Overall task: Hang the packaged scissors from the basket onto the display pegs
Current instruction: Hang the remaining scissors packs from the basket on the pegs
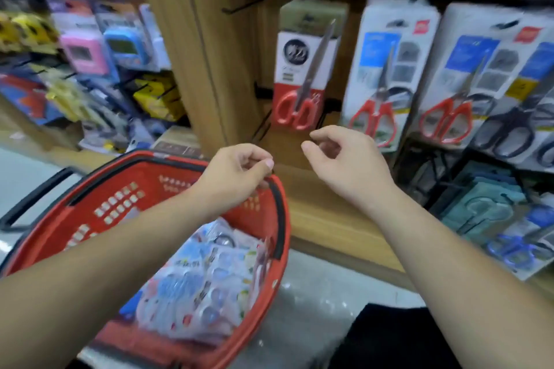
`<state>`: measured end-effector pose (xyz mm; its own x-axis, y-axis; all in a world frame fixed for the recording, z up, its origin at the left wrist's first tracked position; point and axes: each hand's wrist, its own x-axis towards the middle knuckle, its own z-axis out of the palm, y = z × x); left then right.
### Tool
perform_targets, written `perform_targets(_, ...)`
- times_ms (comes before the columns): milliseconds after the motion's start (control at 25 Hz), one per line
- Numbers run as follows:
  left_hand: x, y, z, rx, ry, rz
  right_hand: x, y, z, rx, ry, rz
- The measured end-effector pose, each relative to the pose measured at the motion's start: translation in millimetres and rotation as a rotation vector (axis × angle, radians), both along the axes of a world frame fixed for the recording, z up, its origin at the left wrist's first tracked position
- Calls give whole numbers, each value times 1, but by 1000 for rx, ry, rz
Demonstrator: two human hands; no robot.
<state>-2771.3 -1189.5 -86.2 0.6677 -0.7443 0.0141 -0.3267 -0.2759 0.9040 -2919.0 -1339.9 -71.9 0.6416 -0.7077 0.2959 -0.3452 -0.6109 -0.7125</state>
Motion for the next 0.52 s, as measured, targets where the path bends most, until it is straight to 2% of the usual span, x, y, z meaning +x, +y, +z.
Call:
perform_targets(120, 8, 80, -69, 183, -16, 67, 32, 50, -40, 136, 159, 362)
perform_targets(240, 11, 144, -133, 321, 55, 187, 61, 86, -82, 105, 461, 609)
perform_targets(360, 25, 167, -146, 341, 94, 273, 90, 93, -102, 17, 756, 678)
perform_targets(440, 35, 174, -148, 493, 52, 185, 109, 92, -107, 12, 821, 652)
perform_targets(520, 43, 177, -150, 606, 85, 69, 122, 95, -108, 28, 827, 649)
